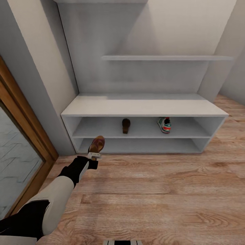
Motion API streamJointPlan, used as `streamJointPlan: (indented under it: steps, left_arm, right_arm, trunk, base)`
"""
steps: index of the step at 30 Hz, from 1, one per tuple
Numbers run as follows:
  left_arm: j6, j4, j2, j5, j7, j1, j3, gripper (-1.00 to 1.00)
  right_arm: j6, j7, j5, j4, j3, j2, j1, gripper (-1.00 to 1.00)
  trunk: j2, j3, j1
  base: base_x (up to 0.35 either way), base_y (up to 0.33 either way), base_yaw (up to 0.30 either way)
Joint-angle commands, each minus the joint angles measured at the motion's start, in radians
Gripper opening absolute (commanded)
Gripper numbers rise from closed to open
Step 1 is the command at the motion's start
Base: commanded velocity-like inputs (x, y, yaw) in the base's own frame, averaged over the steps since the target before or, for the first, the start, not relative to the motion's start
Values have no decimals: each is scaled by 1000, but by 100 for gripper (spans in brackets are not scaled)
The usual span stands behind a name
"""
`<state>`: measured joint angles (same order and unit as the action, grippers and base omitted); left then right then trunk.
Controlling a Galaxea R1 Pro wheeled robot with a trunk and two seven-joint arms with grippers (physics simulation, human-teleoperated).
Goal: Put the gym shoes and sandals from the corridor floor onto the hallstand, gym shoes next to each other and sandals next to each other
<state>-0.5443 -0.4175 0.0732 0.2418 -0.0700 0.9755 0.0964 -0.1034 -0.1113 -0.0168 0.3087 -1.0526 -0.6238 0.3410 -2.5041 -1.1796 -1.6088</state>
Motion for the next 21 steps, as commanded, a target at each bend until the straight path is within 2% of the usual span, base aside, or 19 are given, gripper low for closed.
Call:
streamJointPlan:
  steps: [1,8,21]
  left_arm:
    - [-4,-2,1,11,-4,-1,8,-100]
    - [-1,-1,4,10,-4,-7,8,-100]
    - [6,-1,4,11,2,-6,8,-100]
  right_arm:
    - [-4,-2,-2,-1,-3,0,1,-100]
    - [-4,-2,-2,-1,-2,0,1,-100]
    - [-4,-2,-2,-2,0,2,1,-100]
  trunk:
    - [0,-1,0]
    - [0,-1,0]
    - [0,-1,0]
  base:
    - [0,0,0]
    - [54,0,0]
    - [312,-34,0]
